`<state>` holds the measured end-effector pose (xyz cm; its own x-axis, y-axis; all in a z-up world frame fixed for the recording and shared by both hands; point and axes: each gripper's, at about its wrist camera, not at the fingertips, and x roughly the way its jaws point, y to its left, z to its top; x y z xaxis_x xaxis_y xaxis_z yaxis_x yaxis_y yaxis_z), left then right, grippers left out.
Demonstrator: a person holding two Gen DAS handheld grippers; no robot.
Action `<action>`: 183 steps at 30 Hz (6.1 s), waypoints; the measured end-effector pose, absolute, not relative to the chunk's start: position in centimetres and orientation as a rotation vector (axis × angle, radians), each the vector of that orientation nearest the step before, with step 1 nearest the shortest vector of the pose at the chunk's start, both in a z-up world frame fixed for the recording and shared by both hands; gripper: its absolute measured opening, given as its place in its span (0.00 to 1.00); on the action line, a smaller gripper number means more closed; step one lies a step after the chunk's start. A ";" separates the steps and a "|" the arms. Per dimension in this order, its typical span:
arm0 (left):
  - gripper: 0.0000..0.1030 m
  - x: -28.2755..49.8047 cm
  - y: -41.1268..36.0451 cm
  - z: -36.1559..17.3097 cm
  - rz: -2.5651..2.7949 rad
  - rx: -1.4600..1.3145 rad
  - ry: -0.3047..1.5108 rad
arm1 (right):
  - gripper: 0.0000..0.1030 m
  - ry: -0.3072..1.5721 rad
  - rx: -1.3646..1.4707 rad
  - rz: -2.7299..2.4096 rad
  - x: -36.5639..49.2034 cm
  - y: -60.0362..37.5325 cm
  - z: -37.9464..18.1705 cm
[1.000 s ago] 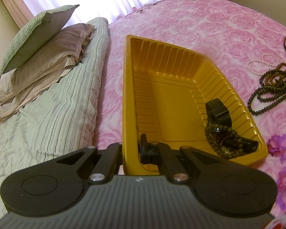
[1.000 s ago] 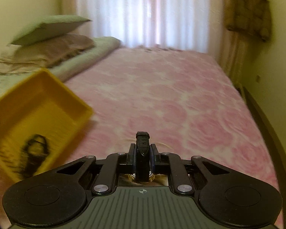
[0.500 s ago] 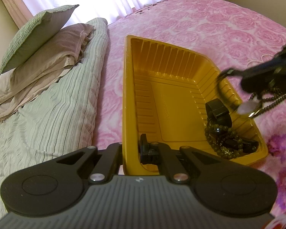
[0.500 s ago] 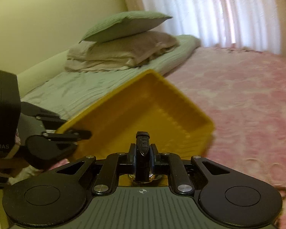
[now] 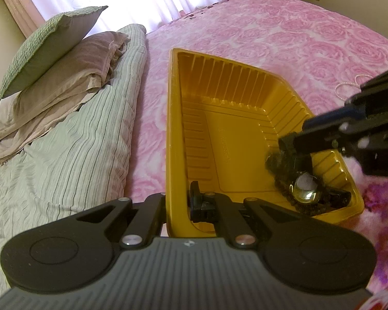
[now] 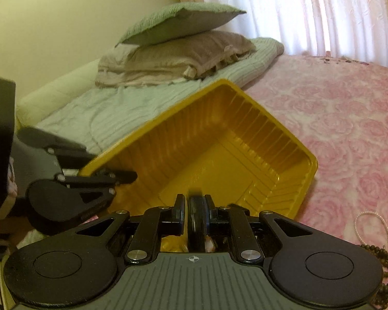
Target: Organize jewelry
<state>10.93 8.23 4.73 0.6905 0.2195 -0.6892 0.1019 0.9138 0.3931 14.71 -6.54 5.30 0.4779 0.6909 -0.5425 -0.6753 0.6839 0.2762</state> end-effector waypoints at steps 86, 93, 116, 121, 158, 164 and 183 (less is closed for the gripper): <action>0.03 10.7 8.3 4.6 0.055 0.447 0.808 | 0.07 0.020 -0.642 0.409 10.1 -19.8 30.8; 0.03 10.7 8.5 4.5 0.049 0.440 0.803 | 0.07 -0.033 -0.652 0.473 11.0 -16.4 33.6; 0.03 10.7 9.4 4.2 0.036 0.414 0.803 | 0.07 0.093 -0.930 0.768 16.2 -0.1 24.6; 0.03 10.7 9.6 4.1 0.038 0.410 0.806 | 0.07 0.124 -0.997 0.785 18.0 2.2 21.3; 0.03 10.7 10.1 3.8 0.039 0.386 0.812 | 0.07 0.337 -1.007 0.864 20.3 2.8 14.8; 0.03 10.8 10.1 3.7 0.039 0.383 0.814 | 0.07 0.298 -0.926 0.845 20.6 1.1 16.0; 0.03 10.7 10.3 3.7 0.045 0.383 0.813 | 0.10 0.579 -0.260 0.556 17.1 -17.4 9.5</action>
<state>10.67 10.28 3.73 0.6906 0.1844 -0.6994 0.1065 0.9305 0.3505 17.10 -17.43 9.47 0.6964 0.4217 -0.5807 -0.5636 0.8223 -0.0787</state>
